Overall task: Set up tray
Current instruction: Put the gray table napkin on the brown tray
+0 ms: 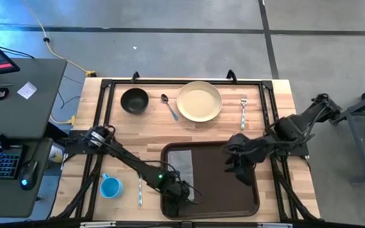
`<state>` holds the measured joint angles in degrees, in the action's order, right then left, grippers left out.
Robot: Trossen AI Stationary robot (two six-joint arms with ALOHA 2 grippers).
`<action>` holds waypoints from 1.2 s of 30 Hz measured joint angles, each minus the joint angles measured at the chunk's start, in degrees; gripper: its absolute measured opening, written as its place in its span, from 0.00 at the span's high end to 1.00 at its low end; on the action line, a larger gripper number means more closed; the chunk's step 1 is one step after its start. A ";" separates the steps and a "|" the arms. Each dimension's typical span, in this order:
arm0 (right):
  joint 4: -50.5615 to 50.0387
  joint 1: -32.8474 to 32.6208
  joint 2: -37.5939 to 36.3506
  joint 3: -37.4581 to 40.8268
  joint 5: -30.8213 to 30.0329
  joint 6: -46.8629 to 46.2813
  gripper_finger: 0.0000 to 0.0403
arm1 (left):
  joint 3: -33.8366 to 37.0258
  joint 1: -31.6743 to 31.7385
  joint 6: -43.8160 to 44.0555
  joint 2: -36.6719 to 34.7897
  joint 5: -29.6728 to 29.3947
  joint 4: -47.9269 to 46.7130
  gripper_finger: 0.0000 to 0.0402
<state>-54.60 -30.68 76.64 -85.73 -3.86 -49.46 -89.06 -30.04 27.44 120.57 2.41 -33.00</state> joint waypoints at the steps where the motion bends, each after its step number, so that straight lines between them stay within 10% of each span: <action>1: 0.02 -0.41 0.30 0.00 0.00 -0.62 0.65 | -0.17 0.02 0.04 0.44 0.03 0.90 0.58; 36: 0.86 -2.47 0.83 0.02 -3.10 -3.80 0.65 | -0.18 -1.12 0.39 1.25 5.13 4.26 0.58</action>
<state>-53.73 -33.15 77.47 -85.71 -6.96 -53.26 -89.24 -31.16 27.83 121.82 7.54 -28.73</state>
